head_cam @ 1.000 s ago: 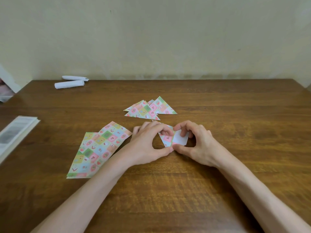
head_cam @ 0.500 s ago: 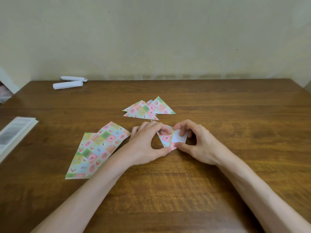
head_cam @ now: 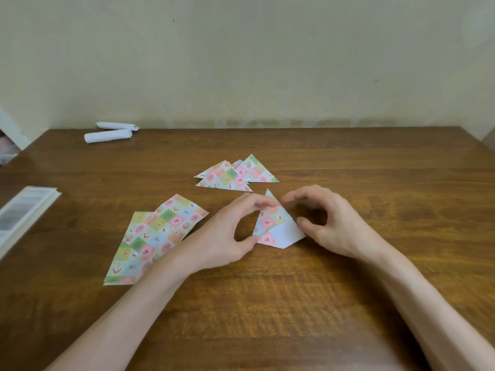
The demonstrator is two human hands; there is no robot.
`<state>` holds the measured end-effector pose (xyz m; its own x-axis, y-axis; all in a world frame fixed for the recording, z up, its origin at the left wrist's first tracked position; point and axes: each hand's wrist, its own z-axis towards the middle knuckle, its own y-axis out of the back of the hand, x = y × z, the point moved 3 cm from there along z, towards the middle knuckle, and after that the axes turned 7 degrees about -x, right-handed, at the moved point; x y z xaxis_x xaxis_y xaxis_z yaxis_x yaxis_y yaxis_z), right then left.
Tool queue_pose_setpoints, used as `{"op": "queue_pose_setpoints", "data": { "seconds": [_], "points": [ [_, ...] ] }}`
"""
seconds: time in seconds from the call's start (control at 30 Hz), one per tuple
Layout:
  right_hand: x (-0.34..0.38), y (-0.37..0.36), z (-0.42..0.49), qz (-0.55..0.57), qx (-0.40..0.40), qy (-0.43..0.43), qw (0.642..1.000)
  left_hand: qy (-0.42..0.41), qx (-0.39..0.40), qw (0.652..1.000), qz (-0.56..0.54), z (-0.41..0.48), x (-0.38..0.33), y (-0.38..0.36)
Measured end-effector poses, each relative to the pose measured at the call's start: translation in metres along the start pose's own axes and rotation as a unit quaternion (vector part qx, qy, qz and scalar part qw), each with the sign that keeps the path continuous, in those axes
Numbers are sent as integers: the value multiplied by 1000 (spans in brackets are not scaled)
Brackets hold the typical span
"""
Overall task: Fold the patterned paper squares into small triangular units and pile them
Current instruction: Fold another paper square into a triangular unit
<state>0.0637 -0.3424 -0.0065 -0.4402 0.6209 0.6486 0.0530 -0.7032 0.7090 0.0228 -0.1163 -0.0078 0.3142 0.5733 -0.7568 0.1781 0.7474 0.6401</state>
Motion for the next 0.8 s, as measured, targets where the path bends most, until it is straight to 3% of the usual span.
{"op": "queue_pose_setpoints", "data": {
  "seconds": [0.07,0.17,0.33,0.57,0.8],
  "points": [
    [3,-1,-2,-8,32,6,999,-3,20,999,-28,-1,-2,0],
    [8,-5,-4,-44,54,27,997,-18,-35,999,-11,1,-2,-1],
    [10,-7,-6,-70,58,43,995,-26,-109,984,141,2,3,-8],
    [14,-8,-8,-65,75,42,994,-95,-154,955,237,2,-1,-11],
    [13,-7,-9,-48,75,39,995,-83,-140,962,221,2,1,-14]
  ]
}}
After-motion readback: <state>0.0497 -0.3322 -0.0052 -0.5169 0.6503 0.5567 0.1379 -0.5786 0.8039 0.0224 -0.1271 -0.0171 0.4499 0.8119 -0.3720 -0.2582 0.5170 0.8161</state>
